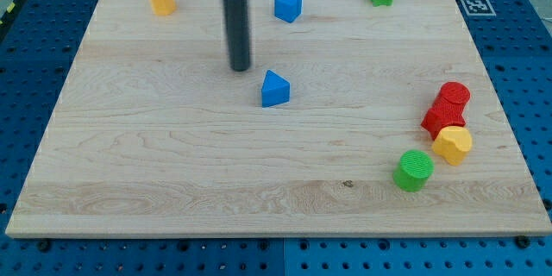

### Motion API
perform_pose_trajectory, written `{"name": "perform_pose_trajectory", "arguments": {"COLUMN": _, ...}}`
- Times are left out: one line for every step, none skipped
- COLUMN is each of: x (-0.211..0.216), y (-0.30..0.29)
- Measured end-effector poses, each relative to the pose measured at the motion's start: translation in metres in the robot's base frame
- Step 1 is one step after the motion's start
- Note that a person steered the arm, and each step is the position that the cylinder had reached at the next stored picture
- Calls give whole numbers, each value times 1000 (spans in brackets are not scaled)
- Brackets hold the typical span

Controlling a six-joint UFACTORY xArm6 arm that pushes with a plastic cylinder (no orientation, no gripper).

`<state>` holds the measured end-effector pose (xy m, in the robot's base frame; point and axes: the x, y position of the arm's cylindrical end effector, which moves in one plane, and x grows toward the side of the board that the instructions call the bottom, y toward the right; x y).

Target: Move your arm towards top center

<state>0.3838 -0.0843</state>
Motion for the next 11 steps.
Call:
{"name": "perform_pose_trajectory", "arguments": {"x": 0, "y": -13}}
{"name": "perform_pose_trajectory", "arguments": {"x": 50, "y": -19}}
{"name": "perform_pose_trajectory", "arguments": {"x": 104, "y": -19}}
{"name": "perform_pose_trajectory", "arguments": {"x": 64, "y": -25}}
{"name": "perform_pose_trajectory", "arguments": {"x": -19, "y": -25}}
{"name": "perform_pose_trajectory", "arguments": {"x": -102, "y": -25}}
{"name": "perform_pose_trajectory", "arguments": {"x": -156, "y": -25}}
{"name": "perform_pose_trajectory", "arguments": {"x": -177, "y": -25}}
{"name": "perform_pose_trajectory", "arguments": {"x": -174, "y": -25}}
{"name": "perform_pose_trajectory", "arguments": {"x": -110, "y": -25}}
{"name": "perform_pose_trajectory", "arguments": {"x": -32, "y": -25}}
